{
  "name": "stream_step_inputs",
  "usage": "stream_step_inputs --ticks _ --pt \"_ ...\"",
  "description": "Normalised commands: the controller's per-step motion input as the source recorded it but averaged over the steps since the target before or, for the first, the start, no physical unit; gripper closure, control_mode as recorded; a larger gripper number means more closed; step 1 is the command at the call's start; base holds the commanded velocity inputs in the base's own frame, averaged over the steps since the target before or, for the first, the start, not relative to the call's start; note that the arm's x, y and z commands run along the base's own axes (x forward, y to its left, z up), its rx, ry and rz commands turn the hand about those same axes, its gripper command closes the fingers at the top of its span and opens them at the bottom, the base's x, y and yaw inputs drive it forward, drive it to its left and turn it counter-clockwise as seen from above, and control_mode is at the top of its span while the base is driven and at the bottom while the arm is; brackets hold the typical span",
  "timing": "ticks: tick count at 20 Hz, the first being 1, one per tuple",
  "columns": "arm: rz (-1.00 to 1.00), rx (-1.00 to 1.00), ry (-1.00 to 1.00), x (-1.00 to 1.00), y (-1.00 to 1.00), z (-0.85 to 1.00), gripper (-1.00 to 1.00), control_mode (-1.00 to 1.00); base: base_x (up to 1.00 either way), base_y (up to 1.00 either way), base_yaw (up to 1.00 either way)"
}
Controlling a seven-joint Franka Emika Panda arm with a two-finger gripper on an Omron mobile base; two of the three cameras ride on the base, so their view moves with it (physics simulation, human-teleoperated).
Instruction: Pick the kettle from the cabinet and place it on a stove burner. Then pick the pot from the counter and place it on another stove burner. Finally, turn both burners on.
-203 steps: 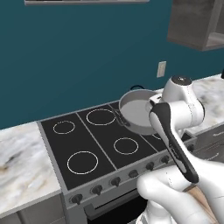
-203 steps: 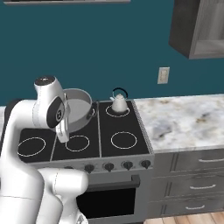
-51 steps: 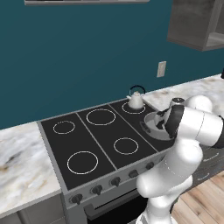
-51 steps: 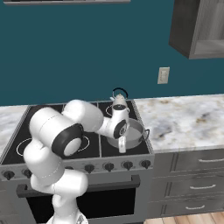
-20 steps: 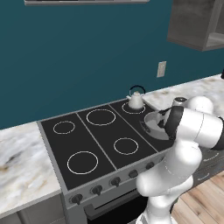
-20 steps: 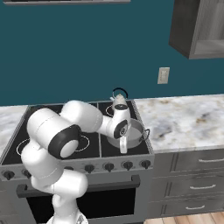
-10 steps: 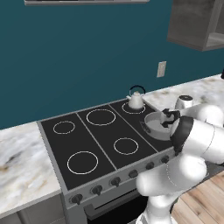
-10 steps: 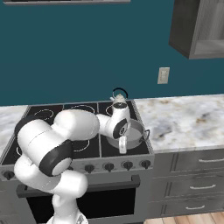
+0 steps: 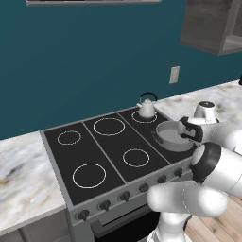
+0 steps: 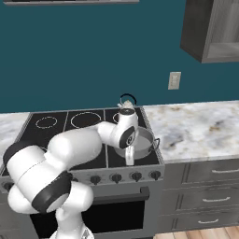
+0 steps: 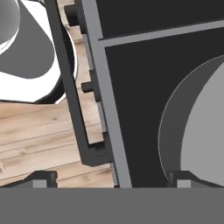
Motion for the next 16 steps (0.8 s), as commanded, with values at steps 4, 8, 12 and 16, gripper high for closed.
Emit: stream_step_inputs --ticks 4,8,12,16 --pt "-0.01 0.00 -0.01 -0.33 0.00 0.14 -1.00 -1.00 0.00 0.00 0.00" --pt "-0.02 0.00 -0.05 -0.37 0.00 0.15 -1.00 -1.00 0.00 0.00 0.00" --pt "-0.03 0.00 -0.09 -0.39 0.00 0.18 -1.00 -1.00 0.00 0.00 0.00" --pt "-0.02 0.00 -0.13 -0.37 0.00 0.19 -1.00 -1.00 0.00 0.00 0.00"
